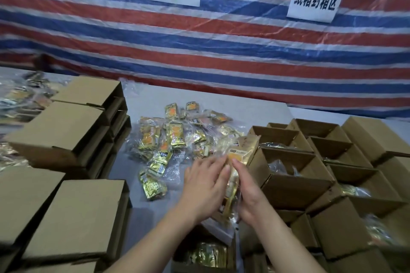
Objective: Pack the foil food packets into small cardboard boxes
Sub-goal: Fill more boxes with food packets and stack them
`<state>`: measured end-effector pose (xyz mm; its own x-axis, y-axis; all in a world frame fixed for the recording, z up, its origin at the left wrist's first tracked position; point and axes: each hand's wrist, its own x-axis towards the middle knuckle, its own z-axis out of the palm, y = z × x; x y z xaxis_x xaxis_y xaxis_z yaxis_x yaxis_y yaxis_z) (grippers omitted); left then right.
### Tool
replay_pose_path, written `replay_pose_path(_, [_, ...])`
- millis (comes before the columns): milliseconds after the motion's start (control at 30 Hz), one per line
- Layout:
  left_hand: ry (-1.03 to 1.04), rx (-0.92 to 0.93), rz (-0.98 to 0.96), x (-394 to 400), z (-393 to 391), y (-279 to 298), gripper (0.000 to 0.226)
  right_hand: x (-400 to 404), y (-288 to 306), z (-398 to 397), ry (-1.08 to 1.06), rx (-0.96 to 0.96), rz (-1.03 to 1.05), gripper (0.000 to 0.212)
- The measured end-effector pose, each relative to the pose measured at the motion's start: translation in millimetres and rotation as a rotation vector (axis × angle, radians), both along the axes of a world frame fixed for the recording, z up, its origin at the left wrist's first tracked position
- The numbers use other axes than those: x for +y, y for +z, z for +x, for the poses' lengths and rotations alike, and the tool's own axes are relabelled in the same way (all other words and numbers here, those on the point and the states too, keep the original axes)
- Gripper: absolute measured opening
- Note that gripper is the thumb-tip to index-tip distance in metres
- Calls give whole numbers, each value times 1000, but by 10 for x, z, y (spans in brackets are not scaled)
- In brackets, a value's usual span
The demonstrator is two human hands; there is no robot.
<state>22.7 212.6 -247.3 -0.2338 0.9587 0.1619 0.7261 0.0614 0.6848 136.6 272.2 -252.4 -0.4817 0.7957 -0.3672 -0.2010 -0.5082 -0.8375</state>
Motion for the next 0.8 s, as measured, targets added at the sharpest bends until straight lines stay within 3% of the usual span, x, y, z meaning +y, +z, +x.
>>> replay_pose_path(100, [77,-190,-18,-75,-224,-256,59,-20,-64,131,-95,-140,157,55])
replay_pose_path(167, [98,-262,-145,-183,-393,-549,49,-62,-132,226,-53,-299,329,60])
replay_pose_path(233, [69,-281,-317,-340,-473,-879,47,-117,-222,275,63,-448,474,65])
replay_pose_path(367, [26,-303,-549,-602,-410,-1412,43,-255,-499,215,444,-655,685,56])
replay_pose_path(467, [66,-474,-543,-688,-359,-1567,15,-324,-760,156,739,-800,809,58])
replay_pose_path(567, [77,-579,-471,-703,-339,-1614,22,-309,-920,88,956,-887,884,54])
replay_pose_path(667, [33,-517,-469,-725,-353,-1624,29,-314,-1000,-17,1042,-929,926,44])
replay_pose_path(733, [45,-492,-371,-721,-376,-1654,15,-309,-1054,-43,1054,-945,878,42])
replay_pose_path(800, [75,-646,-354,-707,-342,-1673,11,-301,-1112,-24,1057,-943,819,42])
